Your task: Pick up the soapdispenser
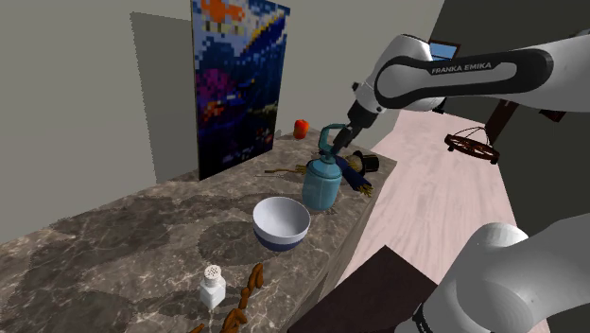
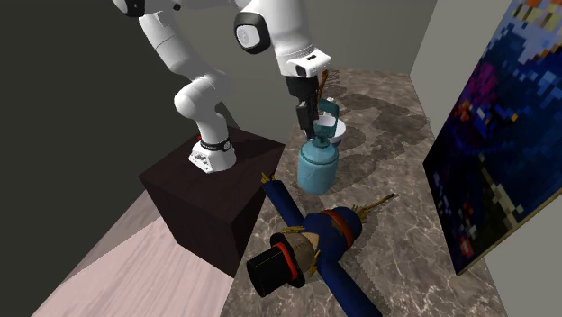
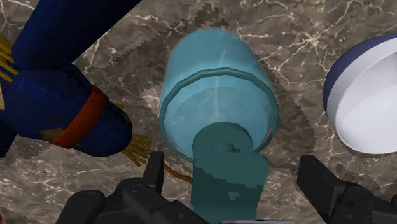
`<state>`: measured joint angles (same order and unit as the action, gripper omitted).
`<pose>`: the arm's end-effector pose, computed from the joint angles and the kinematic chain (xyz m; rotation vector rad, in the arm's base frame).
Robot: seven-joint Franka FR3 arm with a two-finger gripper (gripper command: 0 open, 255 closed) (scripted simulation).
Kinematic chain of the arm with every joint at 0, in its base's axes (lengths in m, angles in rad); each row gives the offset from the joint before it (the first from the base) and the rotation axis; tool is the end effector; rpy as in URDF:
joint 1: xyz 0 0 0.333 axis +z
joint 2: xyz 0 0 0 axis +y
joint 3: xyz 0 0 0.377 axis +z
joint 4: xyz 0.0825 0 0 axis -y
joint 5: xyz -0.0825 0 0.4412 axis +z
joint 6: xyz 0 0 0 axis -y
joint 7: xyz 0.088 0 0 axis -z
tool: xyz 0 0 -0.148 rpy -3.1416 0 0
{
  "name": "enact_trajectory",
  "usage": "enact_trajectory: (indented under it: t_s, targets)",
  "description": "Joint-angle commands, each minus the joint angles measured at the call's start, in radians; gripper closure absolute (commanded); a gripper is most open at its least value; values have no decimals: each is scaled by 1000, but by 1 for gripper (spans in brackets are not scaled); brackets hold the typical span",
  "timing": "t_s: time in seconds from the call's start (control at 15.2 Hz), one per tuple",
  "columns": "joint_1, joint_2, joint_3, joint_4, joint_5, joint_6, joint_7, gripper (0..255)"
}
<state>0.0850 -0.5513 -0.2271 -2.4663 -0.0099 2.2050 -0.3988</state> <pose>0.4397 -0.0693 0.5031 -3.0428 -0.4251 -0.4593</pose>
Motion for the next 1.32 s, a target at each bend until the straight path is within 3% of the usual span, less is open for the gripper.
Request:
enact_trajectory:
  t_s: [0.0, 0.07, 0.13, 0.73, 1.25]
  targets:
    - [0, 0, 0, -19, 0, 20, 0, 0]
    - [0, 0, 0, -19, 0, 20, 0, 0]
    - [0, 0, 0, -20, 0, 21, 1, 255]
    - [0, 0, 0, -19, 0, 20, 0, 255]
    - [1, -15, 10, 77, 0, -91, 11, 255]
